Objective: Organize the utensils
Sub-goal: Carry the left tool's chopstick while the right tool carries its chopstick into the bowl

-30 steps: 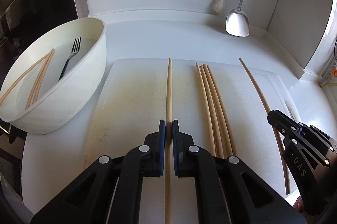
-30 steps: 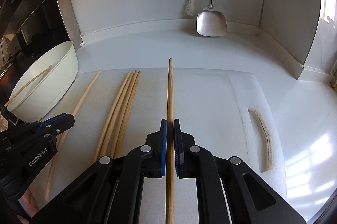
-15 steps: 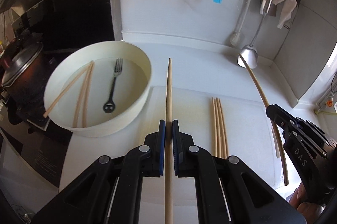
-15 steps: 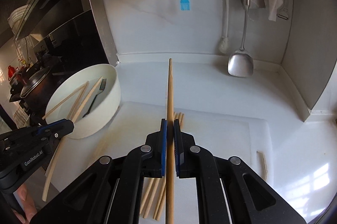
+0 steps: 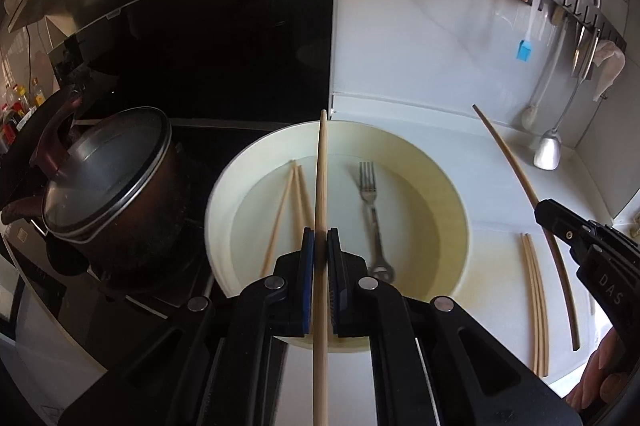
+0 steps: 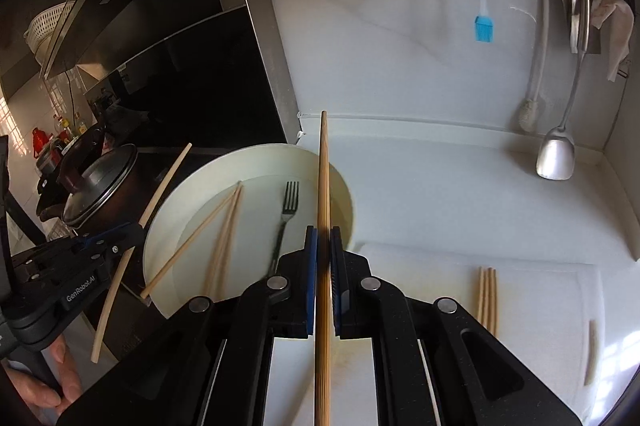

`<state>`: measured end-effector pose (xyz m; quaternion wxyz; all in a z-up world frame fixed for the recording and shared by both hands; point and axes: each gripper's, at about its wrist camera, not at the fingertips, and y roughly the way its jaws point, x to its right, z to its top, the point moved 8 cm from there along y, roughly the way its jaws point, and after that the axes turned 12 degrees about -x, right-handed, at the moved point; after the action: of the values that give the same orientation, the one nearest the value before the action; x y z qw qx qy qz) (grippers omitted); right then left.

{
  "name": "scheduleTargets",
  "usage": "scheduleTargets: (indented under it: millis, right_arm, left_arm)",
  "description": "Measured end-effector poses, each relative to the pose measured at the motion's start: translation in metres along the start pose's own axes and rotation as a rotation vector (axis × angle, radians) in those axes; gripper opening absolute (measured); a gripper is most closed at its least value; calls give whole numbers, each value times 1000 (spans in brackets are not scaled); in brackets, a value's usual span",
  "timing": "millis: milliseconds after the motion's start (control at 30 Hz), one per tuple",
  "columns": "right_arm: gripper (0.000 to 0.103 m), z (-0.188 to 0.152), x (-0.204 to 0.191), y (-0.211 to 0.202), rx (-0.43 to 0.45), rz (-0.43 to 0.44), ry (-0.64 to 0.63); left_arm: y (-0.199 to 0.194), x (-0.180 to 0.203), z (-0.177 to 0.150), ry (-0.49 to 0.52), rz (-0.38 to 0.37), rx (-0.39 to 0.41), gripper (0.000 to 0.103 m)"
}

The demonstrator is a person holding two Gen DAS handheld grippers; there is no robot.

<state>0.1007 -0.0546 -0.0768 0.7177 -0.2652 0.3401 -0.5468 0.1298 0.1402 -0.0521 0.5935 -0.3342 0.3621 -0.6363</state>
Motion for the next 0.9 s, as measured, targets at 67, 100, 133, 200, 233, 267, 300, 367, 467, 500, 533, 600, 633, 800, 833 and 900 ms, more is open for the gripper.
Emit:
scheduleTargets:
  millis: [67,100,133,200,233,267,300,367,467,500,533,600,633,800,833,900]
  right_arm:
    - [6,3,-15,15,-16,12,22]
    - [6,4,-21,23,-30,13,30]
    - [6,5,-26,31,-44,19,36]
    - [6,7,-35,46,-74,28,45]
    - [6,7,-38,53,-88,33,48]
    - [6,7,-42,59,-98,37,47]
    - [6,8,-44,65,-106,38,44]
    - [6,10,-48,76,-120,37,34]
    - [6,14,-52,92,-136,41,24]
    - [6,15,-53,96,-142,42,25]
    - [6,15,-54,101,-151,45,26]
    - [6,15,-56,110,-169,48,19]
    - [6,16,-56,114,-177,47,15]
    - [6,18,-55,136,-219,55,30]
    - [6,17,-55,140,-229,57,31]
    - [6,17,-54,147,-243,61,35]
  left_arm:
    - [13,-15,5,14,-2,-31,7]
    - [19,-21,8,20,-1,-43,7]
    - [24,-26,9,24,-2,-54,7]
    - [36,-33,12,27,-8,-78,7]
    - [42,-36,13,28,-10,-89,7]
    - [47,-38,12,29,-12,-98,7]
    - [52,-39,12,29,-15,-109,7]
    - [62,-40,11,23,-17,-121,7]
    - [78,-46,9,5,-15,-143,7]
    - [83,-46,7,6,-19,-158,7]
    - [88,-46,6,9,-25,-171,7]
    - [96,-46,7,15,-16,-182,7]
    - [100,-46,6,12,-18,-190,7]
    - [117,-45,7,7,-17,-212,7]
    - [118,-45,8,12,-13,-206,7]
    - [121,-43,10,13,-10,-202,7]
